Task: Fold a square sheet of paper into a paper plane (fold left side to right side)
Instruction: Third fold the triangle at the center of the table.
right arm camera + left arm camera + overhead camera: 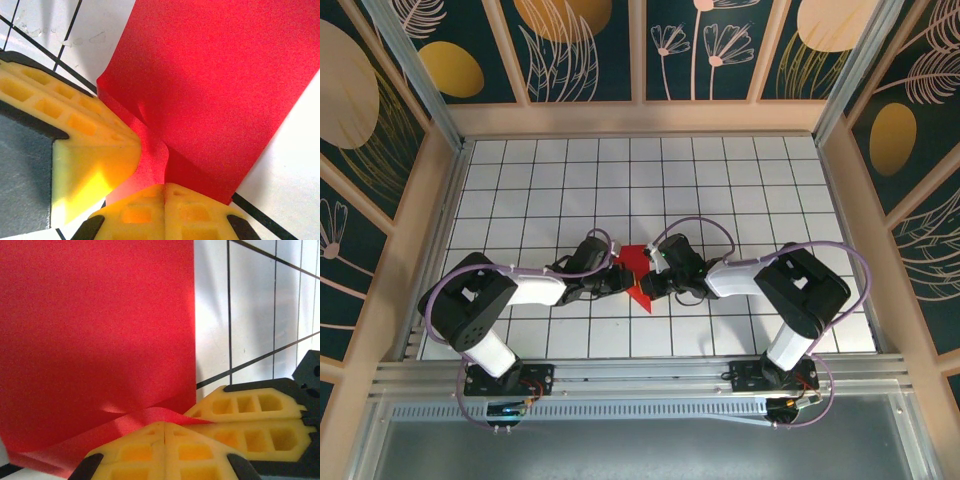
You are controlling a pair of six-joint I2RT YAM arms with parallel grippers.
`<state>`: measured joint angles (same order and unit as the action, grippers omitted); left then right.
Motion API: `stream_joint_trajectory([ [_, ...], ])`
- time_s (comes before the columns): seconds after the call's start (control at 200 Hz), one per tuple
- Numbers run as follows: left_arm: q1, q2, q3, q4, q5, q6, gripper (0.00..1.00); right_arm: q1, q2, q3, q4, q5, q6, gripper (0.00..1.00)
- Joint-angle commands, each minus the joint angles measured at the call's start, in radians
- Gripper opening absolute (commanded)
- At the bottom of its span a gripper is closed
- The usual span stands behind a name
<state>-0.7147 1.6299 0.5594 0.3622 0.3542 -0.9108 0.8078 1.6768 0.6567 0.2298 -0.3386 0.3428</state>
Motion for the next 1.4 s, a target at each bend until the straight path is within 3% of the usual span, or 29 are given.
stream_joint_trajectory([
  [0.0,-0.005,0.010,-0.022,-0.003,-0.018,0.005,0.00,0.009,0.053,-0.008,-0.078,0.041,-0.019,0.00],
  [0.851,-0.004,0.077,-0.045,-0.057,-0.081,0.000,0.00,0.010,0.028,0.020,-0.078,0.030,0.002,0.00],
  [1.396,-0.005,0.138,-0.026,-0.106,-0.098,-0.013,0.00,-0.015,-0.118,0.022,-0.124,0.070,0.041,0.24],
])
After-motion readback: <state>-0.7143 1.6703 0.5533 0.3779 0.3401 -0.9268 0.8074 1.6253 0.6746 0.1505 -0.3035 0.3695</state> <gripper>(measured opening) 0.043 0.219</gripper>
